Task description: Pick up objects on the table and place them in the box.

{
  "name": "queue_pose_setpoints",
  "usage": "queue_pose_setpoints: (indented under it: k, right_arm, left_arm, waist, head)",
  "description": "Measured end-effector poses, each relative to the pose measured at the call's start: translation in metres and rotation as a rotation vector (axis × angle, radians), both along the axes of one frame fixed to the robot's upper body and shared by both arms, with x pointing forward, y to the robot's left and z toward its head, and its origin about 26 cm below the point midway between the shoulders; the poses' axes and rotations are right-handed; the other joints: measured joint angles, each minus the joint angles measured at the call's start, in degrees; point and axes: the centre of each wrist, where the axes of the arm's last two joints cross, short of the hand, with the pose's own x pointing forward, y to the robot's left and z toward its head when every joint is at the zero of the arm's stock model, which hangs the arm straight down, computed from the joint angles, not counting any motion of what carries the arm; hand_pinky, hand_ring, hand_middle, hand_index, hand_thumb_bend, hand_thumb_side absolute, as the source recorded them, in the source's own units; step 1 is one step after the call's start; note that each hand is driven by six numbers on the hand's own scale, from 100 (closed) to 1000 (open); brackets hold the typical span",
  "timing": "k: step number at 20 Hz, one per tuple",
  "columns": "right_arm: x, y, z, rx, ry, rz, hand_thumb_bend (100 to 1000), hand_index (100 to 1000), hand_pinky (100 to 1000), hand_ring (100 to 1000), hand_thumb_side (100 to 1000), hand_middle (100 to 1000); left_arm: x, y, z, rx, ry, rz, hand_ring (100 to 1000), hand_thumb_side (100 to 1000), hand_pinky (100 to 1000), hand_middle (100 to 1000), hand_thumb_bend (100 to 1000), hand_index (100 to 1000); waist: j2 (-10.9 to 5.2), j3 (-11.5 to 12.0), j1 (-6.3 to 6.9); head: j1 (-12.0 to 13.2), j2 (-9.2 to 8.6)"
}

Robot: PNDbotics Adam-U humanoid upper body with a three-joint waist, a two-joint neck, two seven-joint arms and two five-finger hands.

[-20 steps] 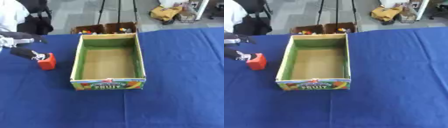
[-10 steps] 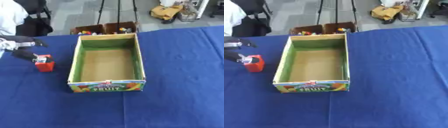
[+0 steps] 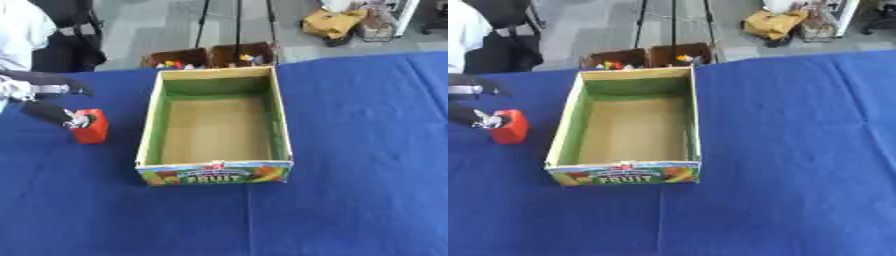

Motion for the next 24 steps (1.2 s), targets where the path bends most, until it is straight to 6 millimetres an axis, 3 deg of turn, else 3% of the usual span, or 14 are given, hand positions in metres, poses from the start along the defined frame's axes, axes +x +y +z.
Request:
queue_pose_setpoints:
  k: [7,12,20,23,24]
  right_arm:
    - [0.000,0.000,0.000,0.007,0.004,-0.002,100,732,639,734,1000,546]
    - [0.000,0.000,0.000,0.010,0.006,-0.003,100,729,640,734,1000,543]
    - [0.000,0.000,0.000,0.010,0.011,-0.003,100,725,641,735,1000,538]
    - [0.000,0.000,0.000,0.012,0.012,-0.001,100,725,641,735,1000,538]
    - [0.000,0.000,0.000,0.013,0.012,0.000,100,722,642,735,1000,535]
  left_arm:
    - [0.000,0.003,-0.002,0.015,0.007,0.007,1000,752,917,1000,280,1000]
    - [0.001,0.003,-0.007,0.038,0.016,0.008,1000,768,924,1000,337,1000]
    - [0.003,0.004,-0.014,0.067,0.021,0.012,1000,681,914,1000,234,1000]
    - [0.004,0.005,-0.015,0.078,0.027,0.022,1000,681,914,1000,234,1000]
    - [0.004,0.005,-0.015,0.082,0.027,0.024,1000,579,896,1000,124,1000]
  waist:
    - [0.15,0.0,0.00]
    - [0.38,0.0,0.00]
    - [1.04,-0.4,0.00]
    - [1.30,-0.5,0.00]
    - [1.30,-0.5,0.00]
  head:
    - [0.0,-0.10]
    - [0.0,-0.11]
    - [0.1,-0.55]
    - [0.2,-0.58]
    - [0.3,-0.58]
